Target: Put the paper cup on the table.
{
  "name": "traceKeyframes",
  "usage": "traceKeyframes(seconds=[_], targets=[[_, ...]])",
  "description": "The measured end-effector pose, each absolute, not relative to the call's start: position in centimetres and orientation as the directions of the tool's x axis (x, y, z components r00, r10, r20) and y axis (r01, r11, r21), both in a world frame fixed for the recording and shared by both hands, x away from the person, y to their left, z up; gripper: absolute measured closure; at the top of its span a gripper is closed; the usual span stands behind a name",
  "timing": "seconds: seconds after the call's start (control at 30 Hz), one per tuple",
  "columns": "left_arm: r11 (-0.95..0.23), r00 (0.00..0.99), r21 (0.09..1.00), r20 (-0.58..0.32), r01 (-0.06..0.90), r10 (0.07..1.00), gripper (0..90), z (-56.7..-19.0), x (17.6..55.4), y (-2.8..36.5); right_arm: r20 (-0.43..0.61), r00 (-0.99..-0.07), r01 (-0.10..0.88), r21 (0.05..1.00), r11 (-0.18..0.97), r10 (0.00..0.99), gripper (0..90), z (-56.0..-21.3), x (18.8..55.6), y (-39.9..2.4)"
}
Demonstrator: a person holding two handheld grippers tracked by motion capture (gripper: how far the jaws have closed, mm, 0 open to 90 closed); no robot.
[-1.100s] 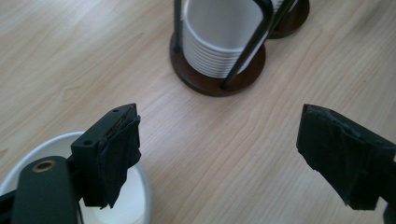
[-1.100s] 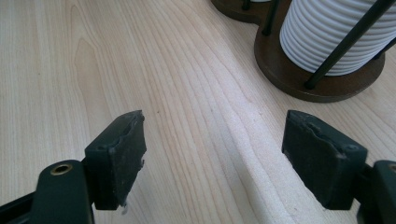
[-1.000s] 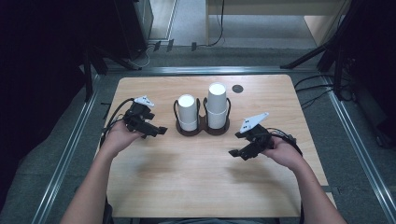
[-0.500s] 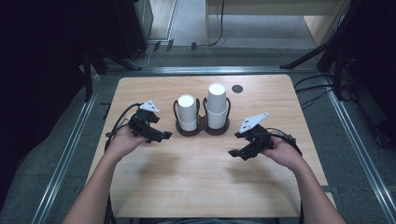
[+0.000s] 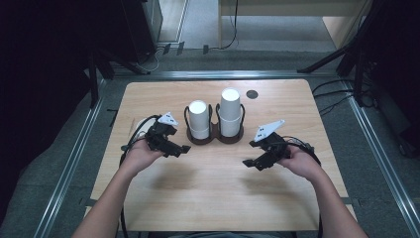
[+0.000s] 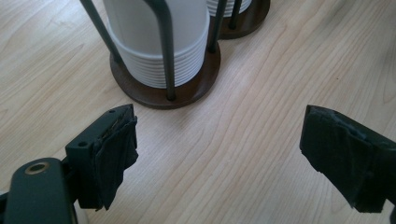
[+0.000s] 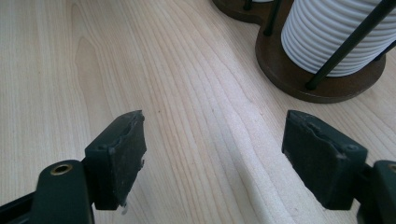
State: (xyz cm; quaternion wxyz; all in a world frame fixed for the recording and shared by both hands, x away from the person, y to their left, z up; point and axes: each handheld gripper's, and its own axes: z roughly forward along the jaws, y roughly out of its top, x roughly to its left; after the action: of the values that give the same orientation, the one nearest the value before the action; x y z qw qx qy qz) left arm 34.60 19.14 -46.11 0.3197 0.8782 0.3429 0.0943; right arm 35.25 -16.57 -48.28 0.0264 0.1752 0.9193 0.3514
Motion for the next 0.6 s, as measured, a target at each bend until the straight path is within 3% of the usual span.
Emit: traceKeyframes(seconds=[0.6], targets=[[-0.594, 0.789, 0.630, -0.050, 0.501, 0.612, 11.0, -47.4, 33.7, 16.0, 0.065, -0.947, 0.276, 0.661, 0.697, 0.314, 21.6, -48.0, 34.8, -15.8]])
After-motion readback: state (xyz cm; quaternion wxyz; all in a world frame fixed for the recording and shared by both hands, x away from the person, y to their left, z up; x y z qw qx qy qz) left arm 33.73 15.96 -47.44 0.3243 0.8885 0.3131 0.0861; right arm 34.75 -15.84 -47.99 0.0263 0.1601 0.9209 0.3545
